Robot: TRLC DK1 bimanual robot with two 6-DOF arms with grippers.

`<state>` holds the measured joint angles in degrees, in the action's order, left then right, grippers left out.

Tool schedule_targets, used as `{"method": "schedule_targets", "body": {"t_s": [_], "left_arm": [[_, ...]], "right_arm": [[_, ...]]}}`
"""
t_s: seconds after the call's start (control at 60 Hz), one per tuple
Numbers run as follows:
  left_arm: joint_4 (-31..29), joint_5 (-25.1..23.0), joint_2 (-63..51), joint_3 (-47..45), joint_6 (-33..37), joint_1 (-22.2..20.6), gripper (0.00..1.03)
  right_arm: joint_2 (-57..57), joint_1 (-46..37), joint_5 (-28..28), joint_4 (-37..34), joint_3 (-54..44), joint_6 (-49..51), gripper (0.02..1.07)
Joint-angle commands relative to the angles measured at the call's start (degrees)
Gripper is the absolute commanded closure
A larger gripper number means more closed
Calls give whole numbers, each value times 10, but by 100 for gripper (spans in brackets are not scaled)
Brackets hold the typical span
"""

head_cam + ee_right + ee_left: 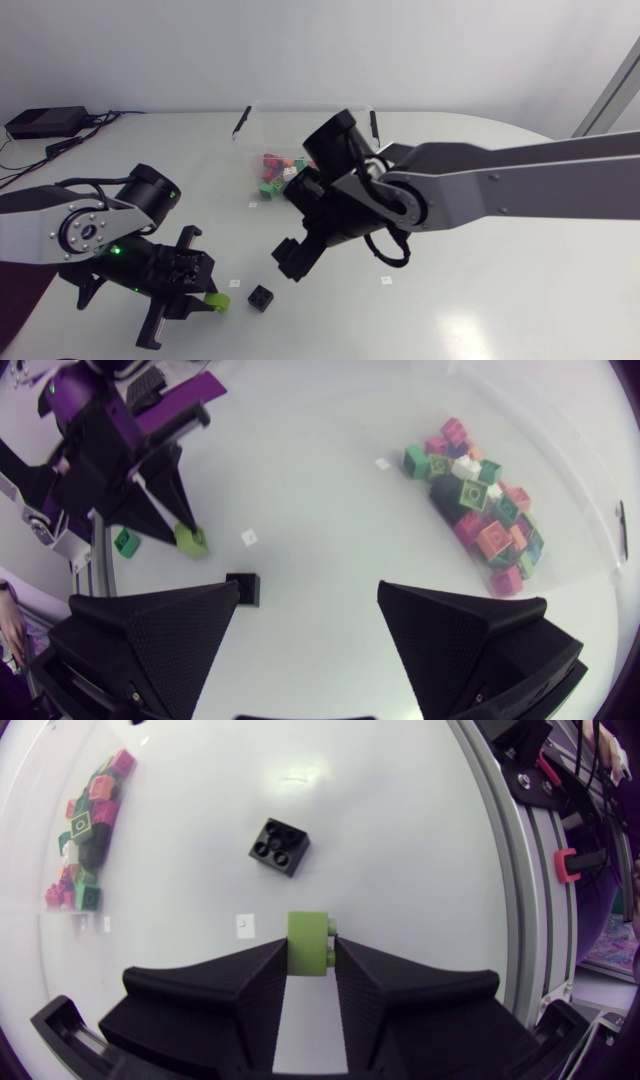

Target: Place the duplo bricks in the container

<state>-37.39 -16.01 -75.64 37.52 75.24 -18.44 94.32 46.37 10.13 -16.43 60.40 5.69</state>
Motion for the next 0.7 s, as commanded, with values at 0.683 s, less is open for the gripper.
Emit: {"method": "schedule_targets", "body": {"t_s": [0.683], "left_arm": [[46,-160,-93,172,-107,178,85]], "right_arm": [[161,96,-52,-109,123,-6,7]]}}
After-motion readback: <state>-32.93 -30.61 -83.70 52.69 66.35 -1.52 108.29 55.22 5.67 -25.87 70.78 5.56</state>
